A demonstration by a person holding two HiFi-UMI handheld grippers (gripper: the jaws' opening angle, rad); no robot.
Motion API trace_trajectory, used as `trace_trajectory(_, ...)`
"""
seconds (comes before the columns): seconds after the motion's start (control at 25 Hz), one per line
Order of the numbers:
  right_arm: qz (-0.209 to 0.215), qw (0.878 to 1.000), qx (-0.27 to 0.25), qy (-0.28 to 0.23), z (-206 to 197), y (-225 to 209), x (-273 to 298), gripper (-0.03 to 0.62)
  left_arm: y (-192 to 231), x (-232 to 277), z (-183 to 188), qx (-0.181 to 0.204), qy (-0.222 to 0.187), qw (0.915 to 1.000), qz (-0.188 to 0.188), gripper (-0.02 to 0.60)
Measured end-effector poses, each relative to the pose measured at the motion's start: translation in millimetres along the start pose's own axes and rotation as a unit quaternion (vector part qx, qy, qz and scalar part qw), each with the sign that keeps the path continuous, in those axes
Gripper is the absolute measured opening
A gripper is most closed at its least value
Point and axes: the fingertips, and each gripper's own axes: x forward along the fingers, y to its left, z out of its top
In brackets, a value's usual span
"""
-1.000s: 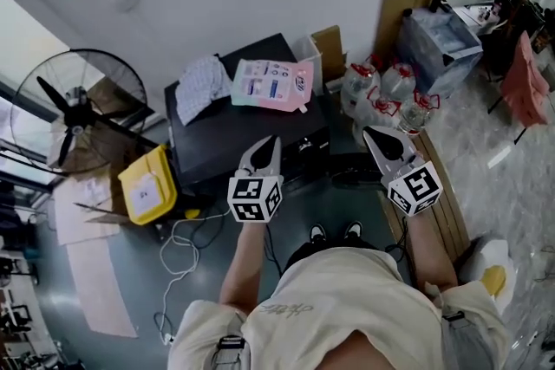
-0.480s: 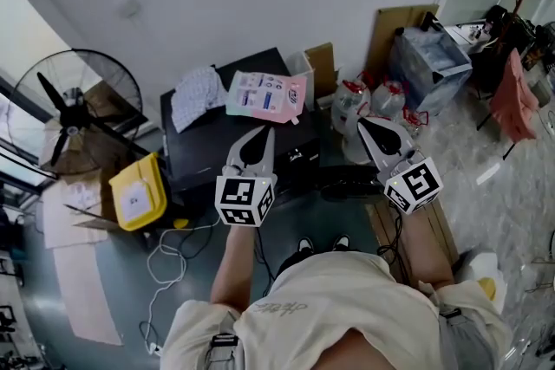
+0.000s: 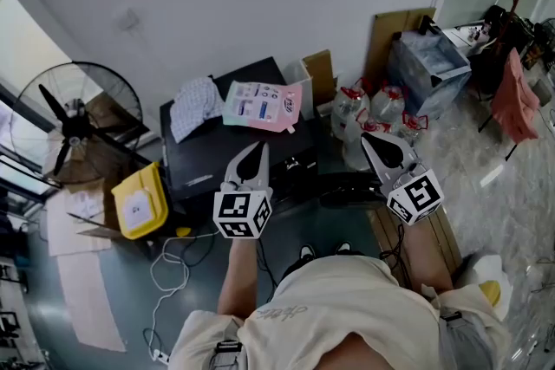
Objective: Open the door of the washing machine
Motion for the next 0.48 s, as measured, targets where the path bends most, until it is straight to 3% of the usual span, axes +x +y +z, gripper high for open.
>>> trace_trajectory(0.2,0.001,1.000,0.005,0.008,-6,-3,-6,0.001,8,-3,-13,-0.013,0.009,0.9996,0.022,0.018)
trace_trajectory(0.48,0.003,1.000,0.018,0.009,-13,2,-7,0.001,-2,0,-12,0.011,0.011,0.9998,0.009,0.018)
